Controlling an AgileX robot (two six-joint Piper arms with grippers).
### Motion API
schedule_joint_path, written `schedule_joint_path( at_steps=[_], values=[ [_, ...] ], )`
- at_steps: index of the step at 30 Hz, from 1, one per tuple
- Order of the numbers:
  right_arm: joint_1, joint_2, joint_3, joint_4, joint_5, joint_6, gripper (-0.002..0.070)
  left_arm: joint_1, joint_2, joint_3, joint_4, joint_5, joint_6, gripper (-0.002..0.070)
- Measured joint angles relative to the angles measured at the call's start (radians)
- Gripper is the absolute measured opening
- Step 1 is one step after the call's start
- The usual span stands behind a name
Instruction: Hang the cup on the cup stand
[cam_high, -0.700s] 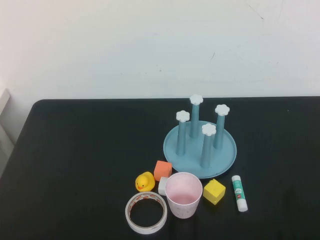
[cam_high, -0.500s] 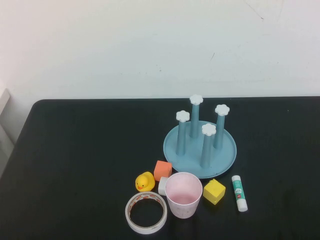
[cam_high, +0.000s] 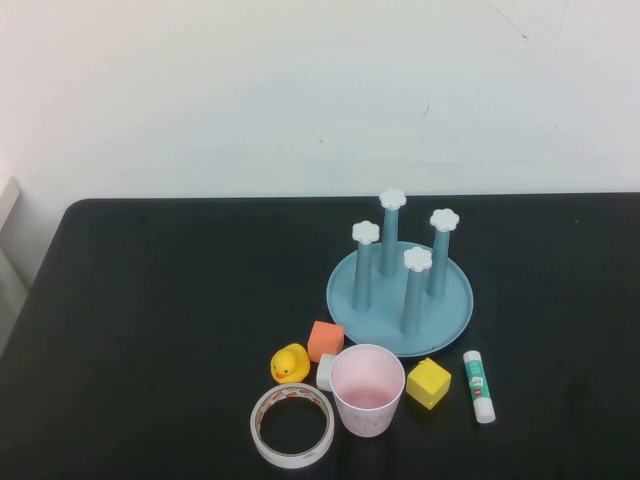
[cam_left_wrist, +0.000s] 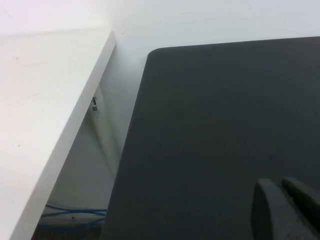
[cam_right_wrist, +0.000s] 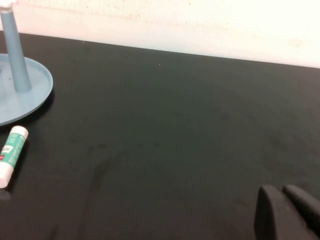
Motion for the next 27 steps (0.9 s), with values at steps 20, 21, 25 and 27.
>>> schedule_joint_path(
  at_steps=[20,21,25,27],
  values=[
    [0.000,0.000,0.008,0.738,0.002,0.025,-0.0001,0.000,0.000,0.002,-0.771,-0.168,-0.097,-0.0001],
    [0.000,0.000,0.008,0.776,0.002,0.021,-0.0001,0.000,0.000,0.002,-0.834,-0.177,-0.102,-0.0001],
    [0.000,0.000,0.008,0.821,0.000,0.000,-0.0001,0.000,0.000,0.002,-0.923,-0.196,-0.108,-0.0001],
    [0.000,0.000,0.008,0.828,-0.005,-0.003,-0.0001,0.002,0.000,0.002,-0.941,-0.198,-0.106,-0.0001]
  ],
)
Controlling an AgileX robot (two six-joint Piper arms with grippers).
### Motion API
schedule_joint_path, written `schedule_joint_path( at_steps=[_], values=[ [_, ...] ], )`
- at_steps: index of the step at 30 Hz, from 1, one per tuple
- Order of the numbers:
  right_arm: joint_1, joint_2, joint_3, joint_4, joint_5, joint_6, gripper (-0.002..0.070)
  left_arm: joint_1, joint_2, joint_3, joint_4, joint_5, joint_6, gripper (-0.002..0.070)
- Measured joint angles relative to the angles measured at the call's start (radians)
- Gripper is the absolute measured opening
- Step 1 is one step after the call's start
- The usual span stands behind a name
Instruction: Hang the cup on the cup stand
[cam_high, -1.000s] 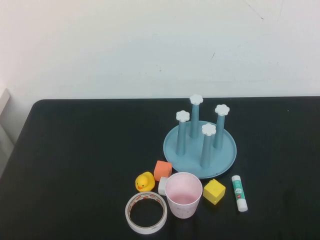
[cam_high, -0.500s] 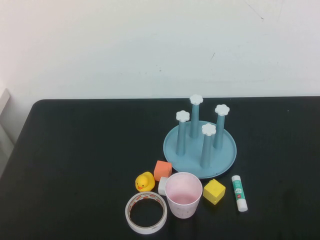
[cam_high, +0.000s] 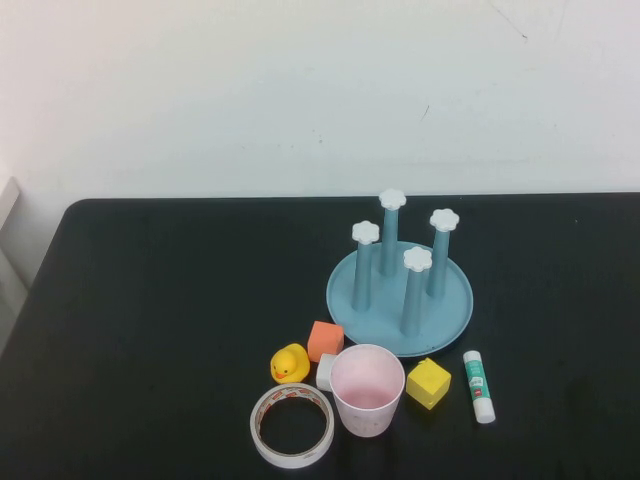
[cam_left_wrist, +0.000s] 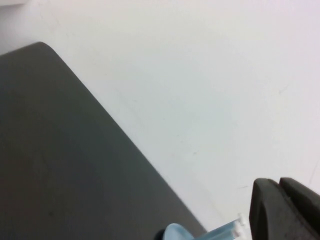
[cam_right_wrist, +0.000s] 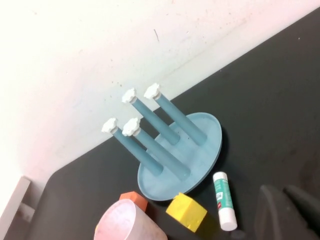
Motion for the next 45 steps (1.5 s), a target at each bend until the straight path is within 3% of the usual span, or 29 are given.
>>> schedule_joint_path(
  at_steps=[5,10,17,21,27,32,41,45],
  values=[
    [0.000,0.000,0.000,0.000,-0.004,-0.025,-0.0001,0.000,0.000,0.000,-0.076,-0.006,0.022,-0.0001],
    [0.000,0.000,0.000,0.009,0.012,-0.170,-0.0001,0.000,0.011,-0.066,-0.043,0.150,0.290,-0.0001],
    [0.000,0.000,0.000,0.084,0.024,-0.322,-0.0001,-0.003,0.319,-0.401,0.248,0.527,0.463,-0.0001],
    [0.000,0.000,0.000,0.157,0.041,-0.438,-0.0001,-0.051,0.509,-0.550,0.366,0.611,0.529,-0.0001],
    [0.000,0.000,0.000,0.258,0.055,-0.592,-0.0001,-0.179,0.795,-0.739,0.499,0.687,0.611,-0.0001],
    [0.000,0.000,0.000,0.279,0.056,-0.629,-0.0001,-0.330,1.041,-0.880,0.621,0.734,0.598,-0.0001],
    [0.000,0.000,0.000,0.286,0.056,-0.634,0.0000,-0.611,1.428,-1.119,0.881,0.734,0.397,-0.0001],
    [0.000,0.000,0.000,0.287,0.062,-0.634,0.0015,-0.688,1.572,-1.230,0.951,0.741,0.320,0.0011]
  ],
)
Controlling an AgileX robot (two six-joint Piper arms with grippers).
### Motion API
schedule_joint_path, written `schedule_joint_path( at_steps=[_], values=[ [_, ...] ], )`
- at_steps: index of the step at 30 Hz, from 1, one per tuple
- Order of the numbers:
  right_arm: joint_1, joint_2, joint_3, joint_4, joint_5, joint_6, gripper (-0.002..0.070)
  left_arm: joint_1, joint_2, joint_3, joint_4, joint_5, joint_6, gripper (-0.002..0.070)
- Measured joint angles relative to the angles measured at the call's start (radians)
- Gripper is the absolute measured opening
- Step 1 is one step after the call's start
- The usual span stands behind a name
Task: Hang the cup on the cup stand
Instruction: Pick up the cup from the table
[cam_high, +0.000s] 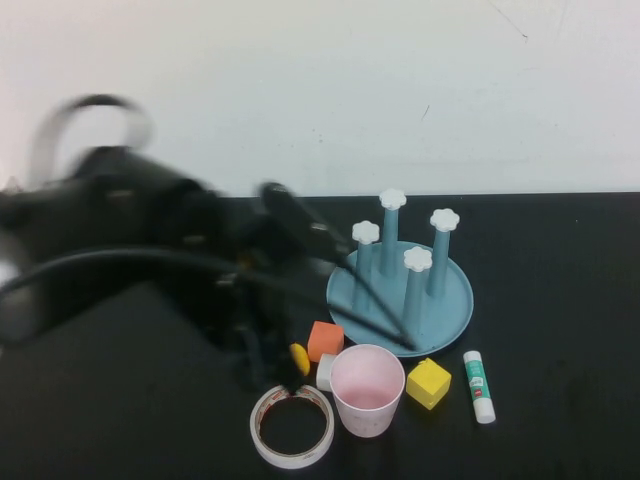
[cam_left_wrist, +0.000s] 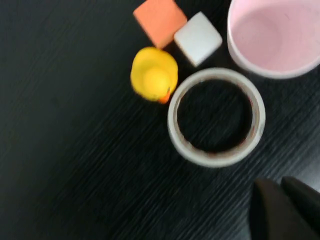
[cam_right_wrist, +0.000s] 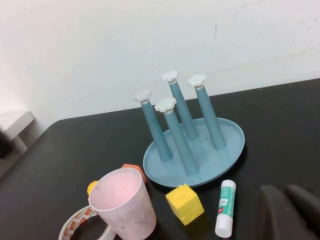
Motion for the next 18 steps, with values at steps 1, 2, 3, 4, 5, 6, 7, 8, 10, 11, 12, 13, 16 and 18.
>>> schedule_joint_path(
  at_steps=[1,2,3,4,5,6,7,8,10,11,12,13,16,18],
  values=[
    [0.000,0.000,0.000,0.000,0.003,0.000,0.0019,-0.019,0.049,-0.031,0.009,0.011,-0.009,0.0029],
    [0.000,0.000,0.000,0.000,0.003,0.000,0.0022,-0.033,0.088,-0.063,0.011,0.026,-0.011,0.0059],
    [0.000,0.000,0.000,0.000,0.005,0.000,0.0024,-0.041,0.120,-0.089,0.013,0.039,-0.016,0.0101],
    [0.000,0.000,0.000,0.000,0.005,-0.002,0.0025,-0.048,0.159,-0.122,0.013,0.053,-0.019,0.0154],
    [0.000,0.000,0.000,0.000,0.005,-0.002,0.0026,-0.052,0.197,-0.156,0.007,0.070,-0.023,0.0215],
    [0.000,0.000,0.000,0.000,0.005,-0.005,0.0028,-0.054,0.227,-0.189,-0.006,0.086,-0.028,0.0279],
    [0.000,0.000,0.000,0.000,0.005,-0.007,0.0029,-0.054,0.264,-0.223,-0.020,0.097,-0.030,0.0328],
    [0.000,0.000,0.000,0.000,0.007,-0.009,0.0029,-0.054,0.301,-0.256,-0.029,0.110,-0.038,0.0382],
    [0.000,0.000,0.000,0.001,0.007,-0.014,0.0030,-0.054,0.368,-0.312,-0.037,0.120,-0.062,0.0445],
    [0.000,0.000,0.000,0.001,0.009,-0.016,0.0030,-0.054,0.393,-0.341,-0.038,0.123,-0.073,0.0463],
    [0.000,0.000,0.000,0.001,0.009,-0.016,0.0030,-0.054,0.423,-0.370,-0.038,0.123,-0.083,0.0473],
    [0.000,0.000,0.000,0.001,0.009,-0.018,0.0030,-0.054,0.445,-0.391,-0.038,0.123,-0.090,0.0477],
    [0.000,0.000,0.000,0.002,0.009,-0.018,0.0031,-0.054,0.520,-0.456,-0.038,0.123,-0.106,0.0477],
    [0.000,0.000,0.000,0.002,0.009,-0.018,0.0031,-0.054,0.562,-0.489,-0.038,0.123,-0.115,0.0465]
  ],
)
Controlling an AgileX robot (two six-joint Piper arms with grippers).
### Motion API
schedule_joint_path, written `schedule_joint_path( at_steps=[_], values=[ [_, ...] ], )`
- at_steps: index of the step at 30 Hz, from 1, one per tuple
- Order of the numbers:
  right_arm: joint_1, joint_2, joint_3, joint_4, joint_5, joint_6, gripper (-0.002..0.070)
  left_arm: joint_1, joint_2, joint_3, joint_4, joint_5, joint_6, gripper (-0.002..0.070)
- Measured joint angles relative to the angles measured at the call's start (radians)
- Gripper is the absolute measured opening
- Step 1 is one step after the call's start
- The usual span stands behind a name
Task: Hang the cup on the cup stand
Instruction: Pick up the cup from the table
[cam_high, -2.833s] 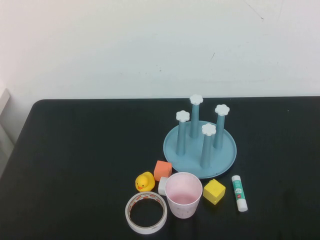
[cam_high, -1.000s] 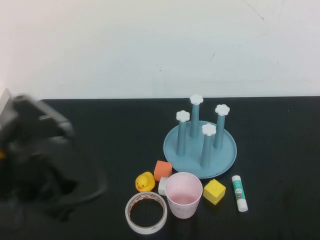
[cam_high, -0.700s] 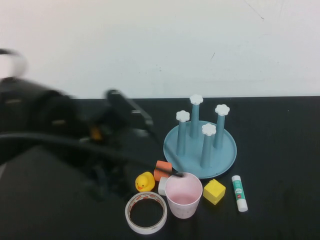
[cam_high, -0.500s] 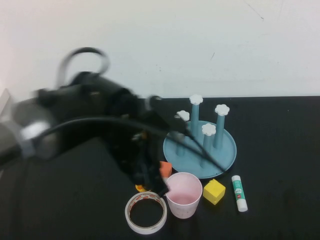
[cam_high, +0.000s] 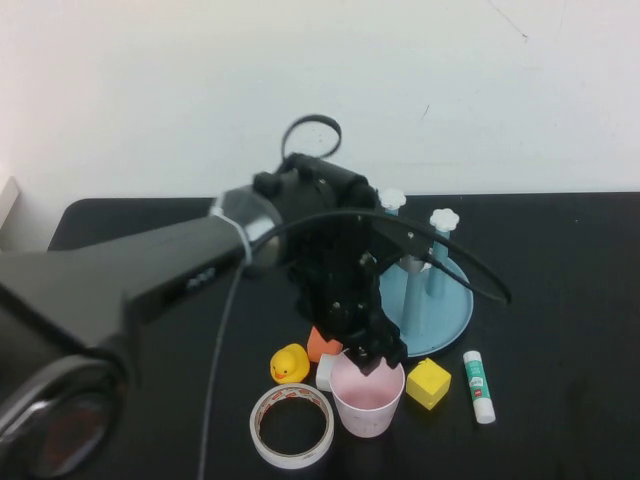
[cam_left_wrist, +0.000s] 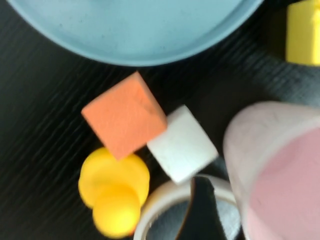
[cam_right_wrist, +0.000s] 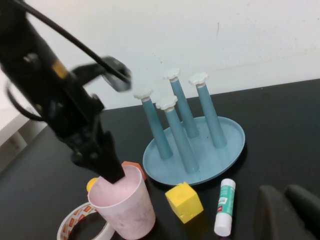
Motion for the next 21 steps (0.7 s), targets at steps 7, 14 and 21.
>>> schedule_joint_path(
  at_steps=[7,14,21],
  values=[
    [0.000,0.000,0.000,0.000,0.000,0.000,0.0031,0.000,0.099,-0.020,0.002,0.000,-0.024,0.0359],
    [0.000,0.000,0.000,0.000,0.006,-0.002,0.0031,0.000,0.123,-0.023,0.024,-0.004,-0.028,0.0047],
    [0.000,0.000,0.000,0.046,0.031,-0.082,0.0030,-0.002,0.036,-0.004,0.030,0.028,-0.004,0.0008]
  ],
)
